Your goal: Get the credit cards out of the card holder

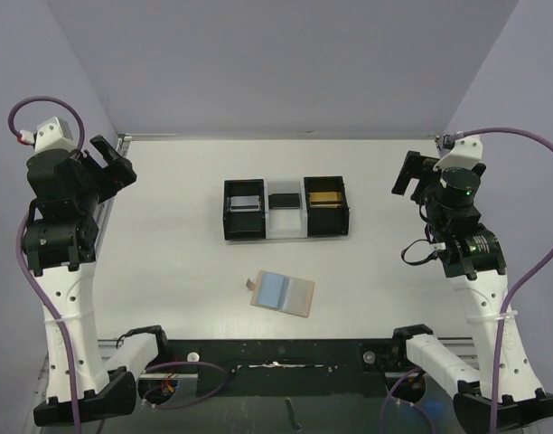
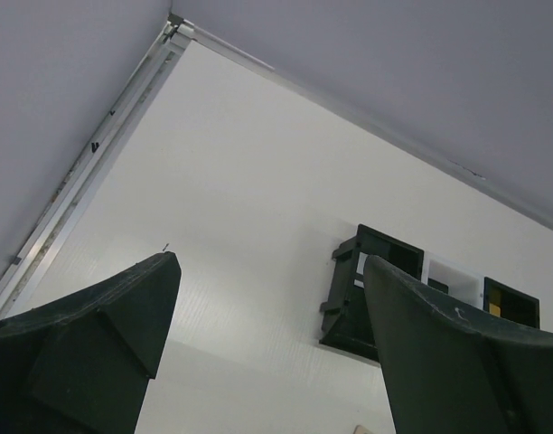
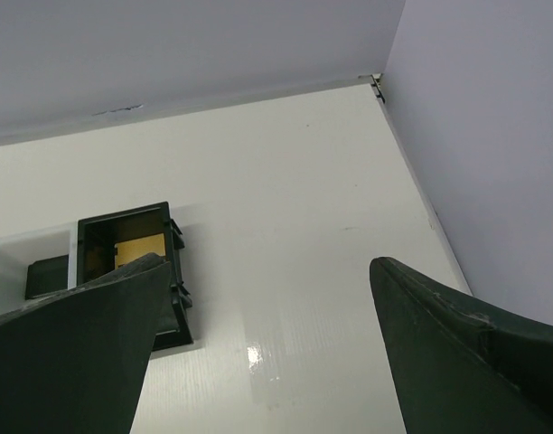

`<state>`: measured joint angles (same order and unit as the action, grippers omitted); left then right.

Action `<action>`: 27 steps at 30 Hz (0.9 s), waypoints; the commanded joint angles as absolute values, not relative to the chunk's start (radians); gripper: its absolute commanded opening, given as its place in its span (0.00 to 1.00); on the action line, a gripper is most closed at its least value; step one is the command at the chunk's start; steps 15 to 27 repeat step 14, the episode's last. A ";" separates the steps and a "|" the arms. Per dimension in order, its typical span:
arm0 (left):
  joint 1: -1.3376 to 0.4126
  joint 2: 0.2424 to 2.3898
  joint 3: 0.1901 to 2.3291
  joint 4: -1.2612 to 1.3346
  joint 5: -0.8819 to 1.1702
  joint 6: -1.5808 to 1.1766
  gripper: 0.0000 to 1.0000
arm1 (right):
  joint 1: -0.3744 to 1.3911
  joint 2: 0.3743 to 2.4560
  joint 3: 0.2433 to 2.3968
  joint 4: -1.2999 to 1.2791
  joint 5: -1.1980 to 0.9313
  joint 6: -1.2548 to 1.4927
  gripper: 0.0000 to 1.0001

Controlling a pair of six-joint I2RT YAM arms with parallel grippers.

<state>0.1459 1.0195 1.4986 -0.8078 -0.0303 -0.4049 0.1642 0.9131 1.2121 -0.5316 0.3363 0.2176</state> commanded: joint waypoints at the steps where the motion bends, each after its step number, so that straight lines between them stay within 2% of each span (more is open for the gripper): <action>1: 0.147 1.025 1.477 -0.800 -0.147 -0.373 0.84 | 0.162 0.887 1.205 -0.534 0.385 0.251 0.98; 11: 0.146 1.010 1.443 -0.783 -0.075 -0.347 0.84 | 0.163 0.878 1.193 -0.544 0.398 0.278 0.98; 27: 0.145 0.996 1.433 -0.753 -0.094 -0.392 0.84 | 0.162 0.873 1.183 -0.538 0.393 0.282 0.98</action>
